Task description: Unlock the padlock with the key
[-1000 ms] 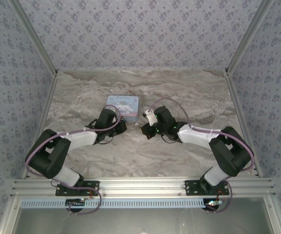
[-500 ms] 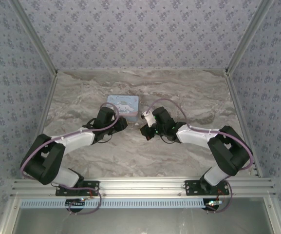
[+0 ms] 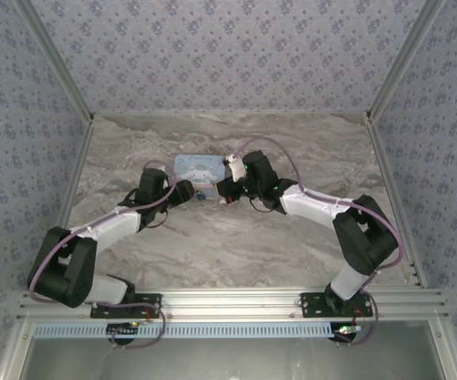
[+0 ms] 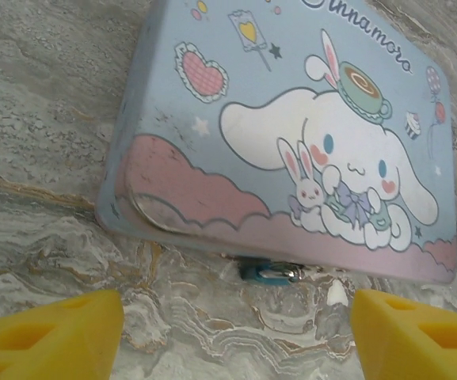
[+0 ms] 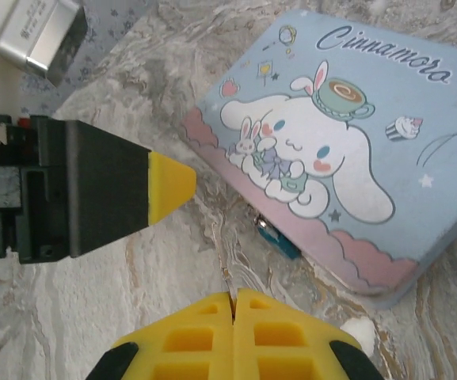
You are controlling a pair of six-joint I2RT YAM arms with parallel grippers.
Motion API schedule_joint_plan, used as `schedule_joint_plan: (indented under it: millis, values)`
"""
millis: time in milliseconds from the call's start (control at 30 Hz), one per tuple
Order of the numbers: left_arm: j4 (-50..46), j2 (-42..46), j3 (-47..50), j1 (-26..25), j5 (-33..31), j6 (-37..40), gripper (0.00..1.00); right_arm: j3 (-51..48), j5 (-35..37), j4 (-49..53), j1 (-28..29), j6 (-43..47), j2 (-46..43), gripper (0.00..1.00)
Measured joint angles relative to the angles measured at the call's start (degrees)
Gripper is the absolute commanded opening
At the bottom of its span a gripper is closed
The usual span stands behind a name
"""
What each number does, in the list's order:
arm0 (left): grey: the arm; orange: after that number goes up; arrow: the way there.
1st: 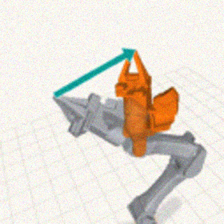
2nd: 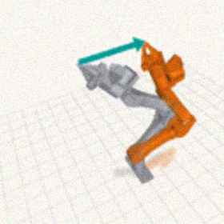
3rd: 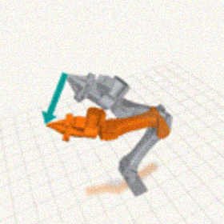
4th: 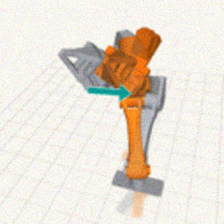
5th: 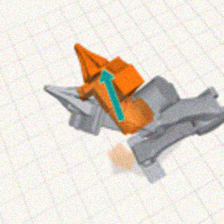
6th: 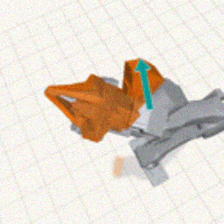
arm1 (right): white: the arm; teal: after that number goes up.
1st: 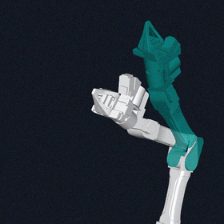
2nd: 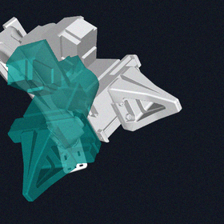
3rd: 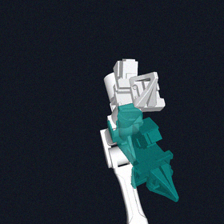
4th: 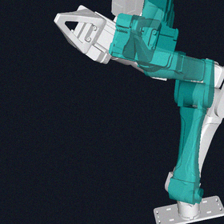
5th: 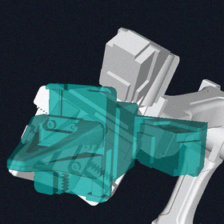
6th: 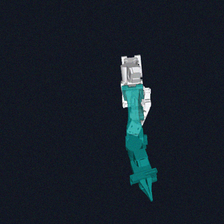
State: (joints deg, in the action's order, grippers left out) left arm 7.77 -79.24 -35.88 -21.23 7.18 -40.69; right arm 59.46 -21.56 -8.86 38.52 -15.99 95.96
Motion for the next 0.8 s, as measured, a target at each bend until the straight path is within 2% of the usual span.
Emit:
schedule_joint_plan:
  millis: [433, 800]
  values:
    - [6.1, -9.7, -3.7, 3.1, 7.1, 1.0, 0.78, 11.6, -2.0, 3.5, -3.6, -6.8, 11.5, 0.0]
    - [8.2, -18.8, -12.3, 5.1, 10.3, 3.8, 0.78, 14.2, -1.6, 6.1, -3.9, -11.3, 16.1, 0.0]
